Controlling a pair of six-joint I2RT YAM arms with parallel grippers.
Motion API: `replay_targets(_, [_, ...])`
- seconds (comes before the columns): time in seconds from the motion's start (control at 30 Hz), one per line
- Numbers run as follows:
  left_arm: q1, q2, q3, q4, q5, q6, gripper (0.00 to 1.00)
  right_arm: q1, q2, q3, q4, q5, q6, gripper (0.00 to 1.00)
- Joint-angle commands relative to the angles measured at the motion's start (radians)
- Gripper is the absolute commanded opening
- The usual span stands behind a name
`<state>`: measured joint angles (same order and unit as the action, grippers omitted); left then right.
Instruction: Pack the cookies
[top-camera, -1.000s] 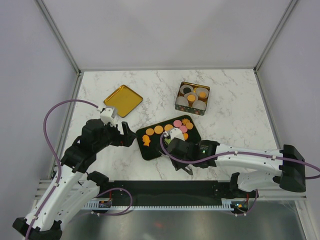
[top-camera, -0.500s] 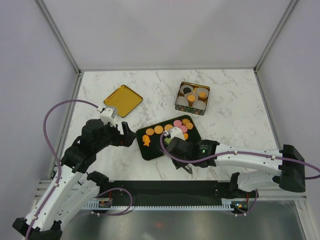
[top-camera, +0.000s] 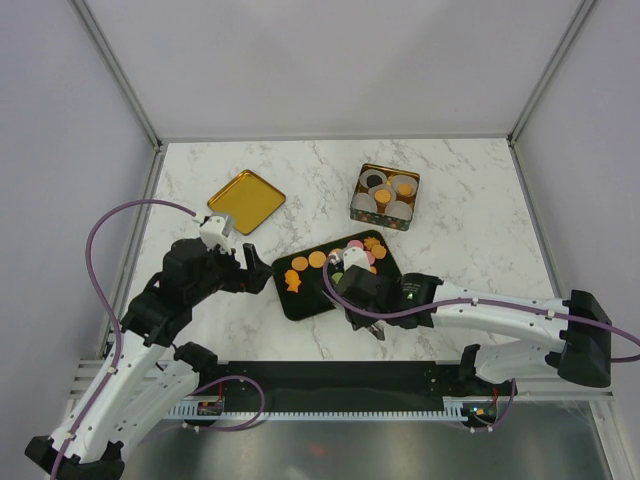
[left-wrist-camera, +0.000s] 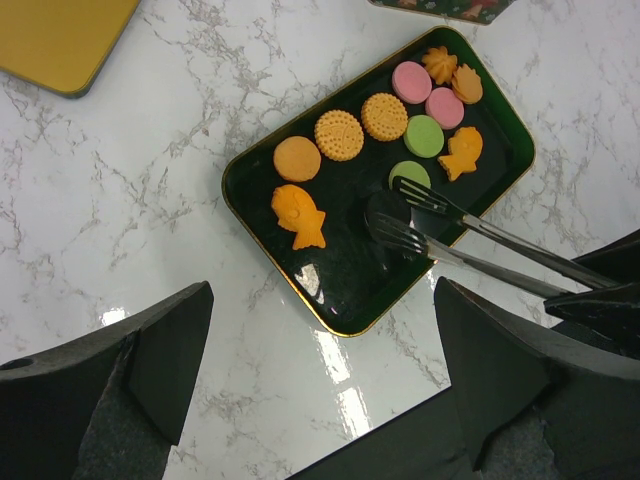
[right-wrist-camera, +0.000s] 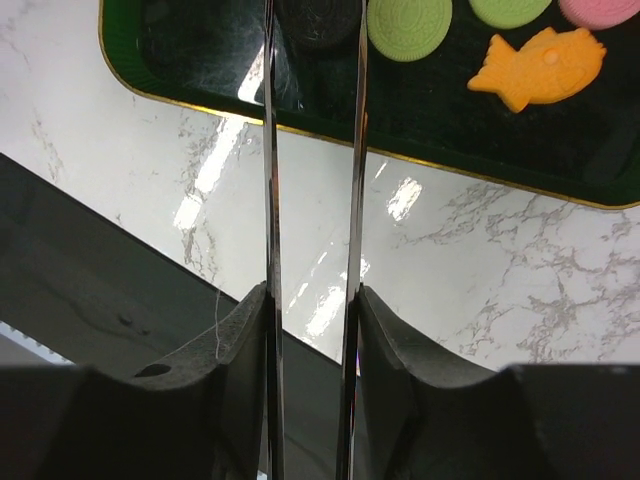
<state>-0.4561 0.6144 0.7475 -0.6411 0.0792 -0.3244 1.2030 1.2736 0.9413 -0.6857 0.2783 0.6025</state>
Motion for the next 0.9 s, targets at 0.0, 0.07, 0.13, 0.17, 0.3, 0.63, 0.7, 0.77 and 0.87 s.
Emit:
replay_targets(0.0, [-0.004,-0.004,0.004,0.023,-0.016,-0.024,1.00,-0.026,-0.051,0.085,0.006,0.030,-0.024,0.33])
replay_targets(0.07, [-0.004,-0.002,0.004,0.023,-0.018,-0.025,1.00,-0.037,-0.054,0.105,-0.006,0.035,-0.030,0.33])
replay_targets(0.13, [-0.004,-0.001,0.003,0.021,-0.016,-0.025,1.00,-0.051,-0.062,0.114,-0.008,0.041,-0.040,0.33])
replay_targets(0.17, [-0.004,-0.002,0.004,0.023,-0.018,-0.025,1.00,-0.066,-0.066,0.125,-0.009,0.044,-0.044,0.33])
replay_targets(0.3, [-0.004,-0.001,0.001,0.023,-0.019,-0.027,1.00,-0.137,-0.076,0.168,-0.021,0.061,-0.079,0.33])
replay_targets(0.63, [-0.004,0.005,0.003,0.023,-0.047,-0.033,1.00,-0.446,0.009,0.335,-0.011,0.055,-0.187,0.34])
replay_targets(0.7, [-0.004,0.011,0.007,0.021,-0.047,-0.031,1.00,-0.486,0.044,0.352,-0.009,0.038,-0.208,0.34])
replay_targets(0.77, [-0.004,0.027,0.010,0.023,-0.053,-0.033,1.00,-0.548,0.062,0.369,0.011,-0.014,-0.219,0.34])
replay_targets(0.87, [-0.003,0.057,0.032,0.023,-0.055,-0.034,1.00,-0.611,0.099,0.393,0.031,-0.069,-0.234,0.34])
